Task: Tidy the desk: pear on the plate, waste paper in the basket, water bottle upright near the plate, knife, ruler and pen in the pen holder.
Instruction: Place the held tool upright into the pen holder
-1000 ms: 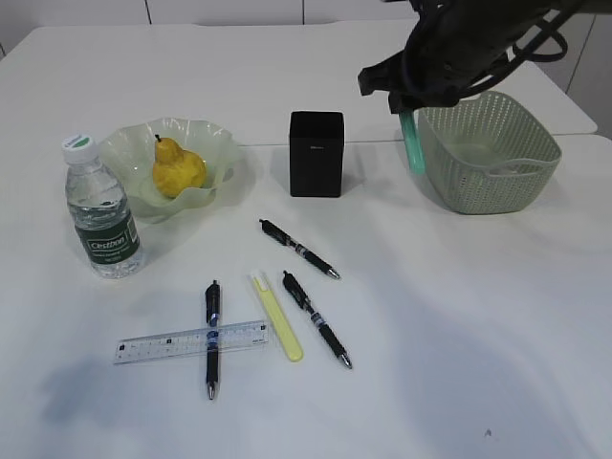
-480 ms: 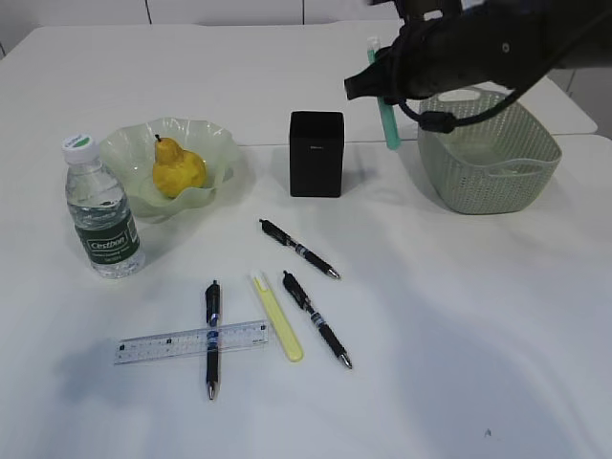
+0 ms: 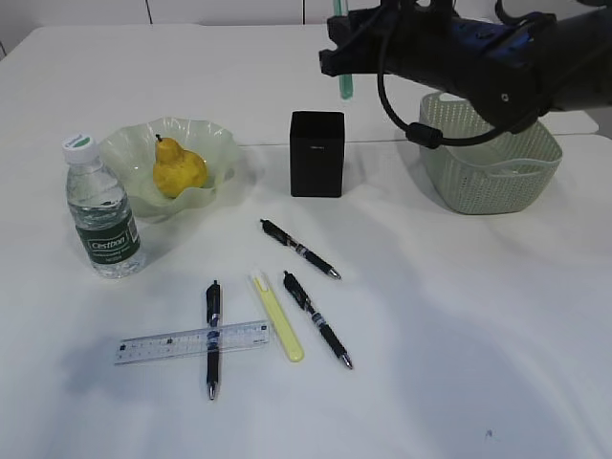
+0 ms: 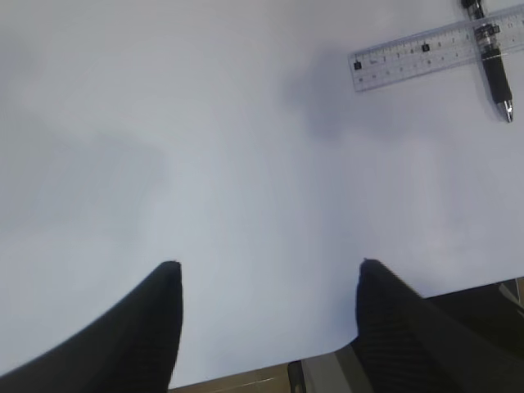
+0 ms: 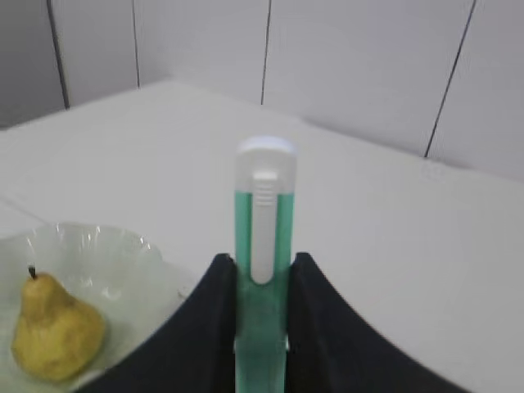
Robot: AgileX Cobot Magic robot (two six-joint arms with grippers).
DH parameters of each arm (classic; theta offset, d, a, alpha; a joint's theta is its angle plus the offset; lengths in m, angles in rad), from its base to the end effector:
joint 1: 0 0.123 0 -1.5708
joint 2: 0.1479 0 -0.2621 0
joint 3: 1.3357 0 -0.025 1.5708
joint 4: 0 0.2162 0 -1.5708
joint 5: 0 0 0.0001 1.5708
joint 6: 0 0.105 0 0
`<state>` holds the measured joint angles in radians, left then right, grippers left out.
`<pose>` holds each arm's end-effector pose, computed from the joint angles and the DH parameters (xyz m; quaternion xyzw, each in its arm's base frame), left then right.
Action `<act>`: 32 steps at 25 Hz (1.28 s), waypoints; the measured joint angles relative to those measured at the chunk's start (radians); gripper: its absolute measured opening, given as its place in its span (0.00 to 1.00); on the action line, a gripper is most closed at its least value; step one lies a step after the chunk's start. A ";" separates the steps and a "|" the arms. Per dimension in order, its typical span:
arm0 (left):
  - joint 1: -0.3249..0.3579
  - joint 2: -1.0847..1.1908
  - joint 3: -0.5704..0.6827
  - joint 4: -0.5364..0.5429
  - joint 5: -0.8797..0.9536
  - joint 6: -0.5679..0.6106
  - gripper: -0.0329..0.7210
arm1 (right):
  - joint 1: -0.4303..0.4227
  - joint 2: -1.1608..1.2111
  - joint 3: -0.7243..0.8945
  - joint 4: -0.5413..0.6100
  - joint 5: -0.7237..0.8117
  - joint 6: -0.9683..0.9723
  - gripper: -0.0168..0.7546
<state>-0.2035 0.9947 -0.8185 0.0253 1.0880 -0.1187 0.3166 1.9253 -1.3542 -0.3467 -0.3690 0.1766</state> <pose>0.1463 -0.0278 0.2701 0.0451 0.9796 -0.0194 0.1950 0.4070 0.1468 0.2601 -0.2125 0.7223 0.1012 0.6503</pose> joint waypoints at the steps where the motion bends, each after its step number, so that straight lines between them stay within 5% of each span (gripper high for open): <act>1: 0.000 0.000 0.000 0.000 -0.004 0.000 0.66 | -0.007 0.011 0.000 -0.002 -0.044 0.000 0.24; 32: 0.000 0.000 0.000 0.013 -0.040 0.000 0.66 | -0.018 0.339 -0.281 -0.002 -0.062 0.050 0.24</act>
<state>-0.2035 0.9947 -0.8185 0.0381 1.0485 -0.1187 0.2984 2.2640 -1.6355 -0.3487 -0.4314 0.2270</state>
